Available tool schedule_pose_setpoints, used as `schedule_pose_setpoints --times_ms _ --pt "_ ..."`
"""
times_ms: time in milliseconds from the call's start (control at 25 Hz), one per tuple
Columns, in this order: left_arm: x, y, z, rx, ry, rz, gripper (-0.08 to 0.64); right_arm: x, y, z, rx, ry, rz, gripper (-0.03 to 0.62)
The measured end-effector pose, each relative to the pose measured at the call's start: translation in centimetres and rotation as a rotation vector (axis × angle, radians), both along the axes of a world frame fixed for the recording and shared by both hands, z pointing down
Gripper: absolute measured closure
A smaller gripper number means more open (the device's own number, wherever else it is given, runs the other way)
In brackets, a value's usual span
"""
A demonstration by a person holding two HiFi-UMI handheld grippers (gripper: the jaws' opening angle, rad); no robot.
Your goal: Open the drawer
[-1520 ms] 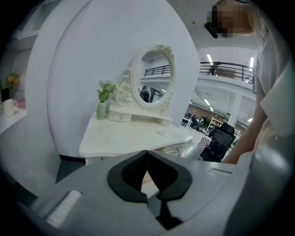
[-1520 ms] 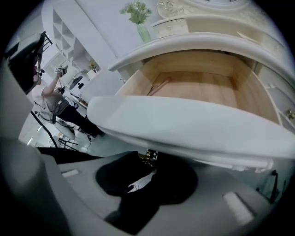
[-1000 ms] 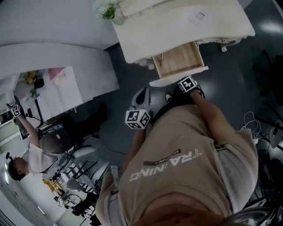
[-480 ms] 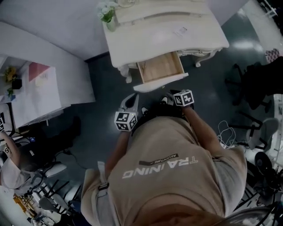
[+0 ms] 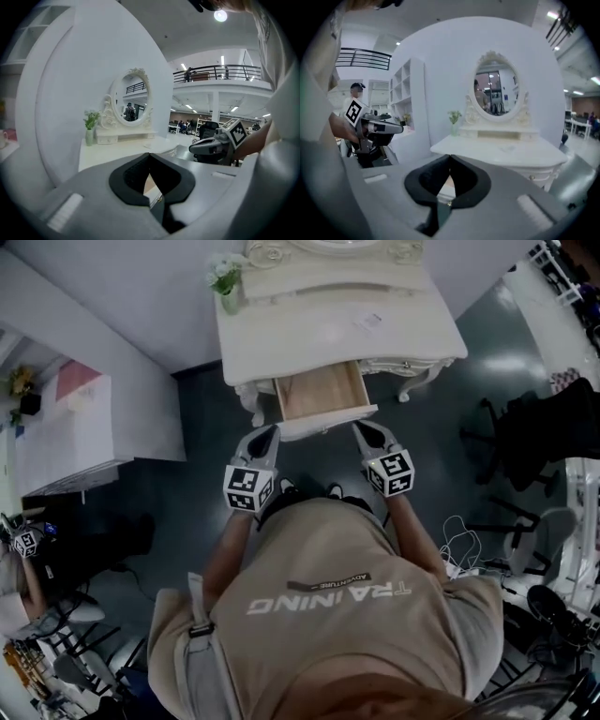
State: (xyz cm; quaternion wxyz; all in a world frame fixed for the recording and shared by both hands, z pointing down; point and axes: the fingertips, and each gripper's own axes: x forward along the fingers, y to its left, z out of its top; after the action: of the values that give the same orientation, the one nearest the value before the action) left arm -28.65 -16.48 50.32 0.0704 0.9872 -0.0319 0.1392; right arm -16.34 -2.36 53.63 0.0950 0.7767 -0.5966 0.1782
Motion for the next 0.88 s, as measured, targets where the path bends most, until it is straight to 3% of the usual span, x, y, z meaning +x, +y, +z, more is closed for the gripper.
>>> schedule_pose_setpoints --times_ms 200,400,640,880 --pt "1.3 3.1 -4.3 0.009 0.037 -0.037 0.561 0.4 1.5 -8.3 0.159 0.131 -0.054 0.589" --pt "1.8 6.8 -7.5 0.091 0.056 -0.041 0.562 0.9 3.2 -13.1 0.284 0.137 -0.069 0.589" --pt "1.2 9.7 -8.4 0.102 0.054 -0.093 0.561 0.6 5.1 -13.5 0.287 0.186 -0.135 0.589" --pt "1.1 11.0 -10.3 0.177 0.069 -0.039 0.561 -0.2 5.1 -14.4 0.301 0.212 -0.138 0.589"
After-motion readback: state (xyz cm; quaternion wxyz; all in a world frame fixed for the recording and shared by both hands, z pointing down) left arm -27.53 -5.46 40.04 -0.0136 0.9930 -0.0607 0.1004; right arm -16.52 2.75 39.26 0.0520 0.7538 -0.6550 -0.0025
